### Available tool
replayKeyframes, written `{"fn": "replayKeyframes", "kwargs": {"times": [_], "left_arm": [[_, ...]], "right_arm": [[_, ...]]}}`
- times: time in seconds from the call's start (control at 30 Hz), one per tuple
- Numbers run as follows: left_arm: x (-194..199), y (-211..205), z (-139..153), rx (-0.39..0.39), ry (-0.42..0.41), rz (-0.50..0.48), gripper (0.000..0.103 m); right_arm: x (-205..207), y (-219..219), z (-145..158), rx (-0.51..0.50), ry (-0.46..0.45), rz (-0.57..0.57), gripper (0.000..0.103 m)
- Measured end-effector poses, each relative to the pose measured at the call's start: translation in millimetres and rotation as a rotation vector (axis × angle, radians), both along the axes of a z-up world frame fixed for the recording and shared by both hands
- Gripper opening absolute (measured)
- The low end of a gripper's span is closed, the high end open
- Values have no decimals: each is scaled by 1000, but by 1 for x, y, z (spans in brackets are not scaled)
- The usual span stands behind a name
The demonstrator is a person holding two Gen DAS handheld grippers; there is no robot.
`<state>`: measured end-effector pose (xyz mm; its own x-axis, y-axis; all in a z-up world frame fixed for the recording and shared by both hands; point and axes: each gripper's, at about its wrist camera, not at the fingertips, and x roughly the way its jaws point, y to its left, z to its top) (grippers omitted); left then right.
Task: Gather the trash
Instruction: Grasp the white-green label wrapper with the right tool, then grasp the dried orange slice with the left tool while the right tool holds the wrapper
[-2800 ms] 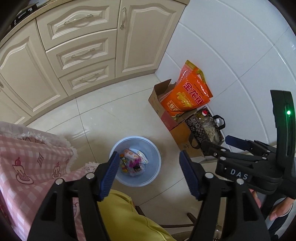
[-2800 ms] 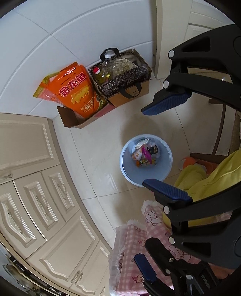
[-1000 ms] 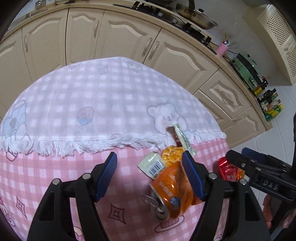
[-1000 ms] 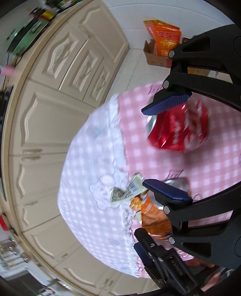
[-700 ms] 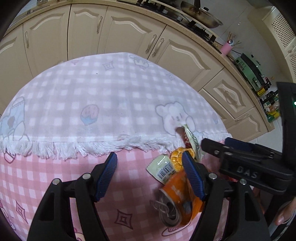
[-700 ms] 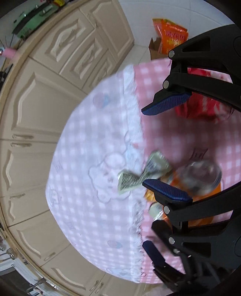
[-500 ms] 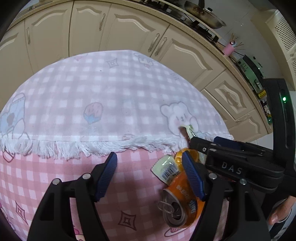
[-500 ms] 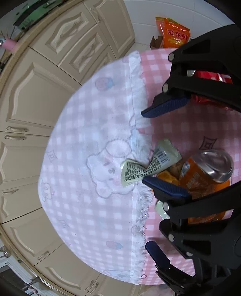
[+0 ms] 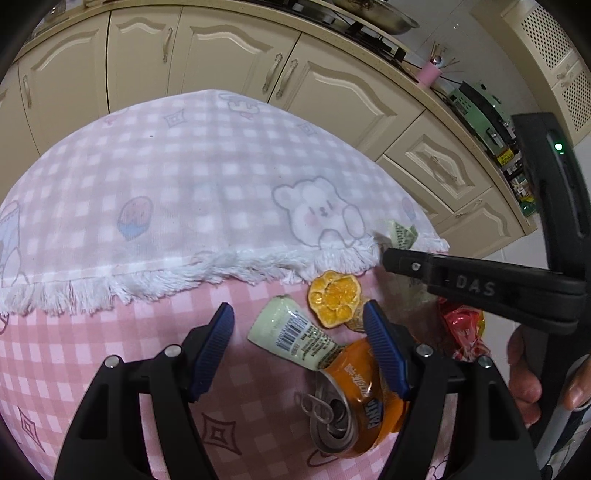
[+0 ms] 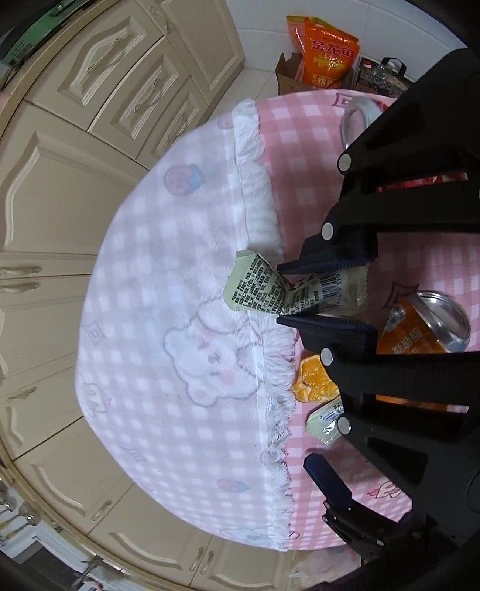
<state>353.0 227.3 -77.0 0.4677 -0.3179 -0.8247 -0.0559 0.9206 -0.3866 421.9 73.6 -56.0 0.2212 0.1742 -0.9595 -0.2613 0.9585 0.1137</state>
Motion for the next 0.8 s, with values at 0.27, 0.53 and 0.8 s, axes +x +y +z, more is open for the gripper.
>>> {"fn": "replayKeyframes", "kwargs": {"times": [0.27,0.53,0.8], "left_arm": [[19,-20,-2,24,-38,-66,71],[27,-40,-8,112,-66,-107,62],[28,-29,-12,-11,-53,-116,32]], "right_arm": [[-8,-23,8,28,-15,-22,22],[-12,-47,8,45,-12,-61,22],[-14,-57,7,62,-3,-79,22]]}}
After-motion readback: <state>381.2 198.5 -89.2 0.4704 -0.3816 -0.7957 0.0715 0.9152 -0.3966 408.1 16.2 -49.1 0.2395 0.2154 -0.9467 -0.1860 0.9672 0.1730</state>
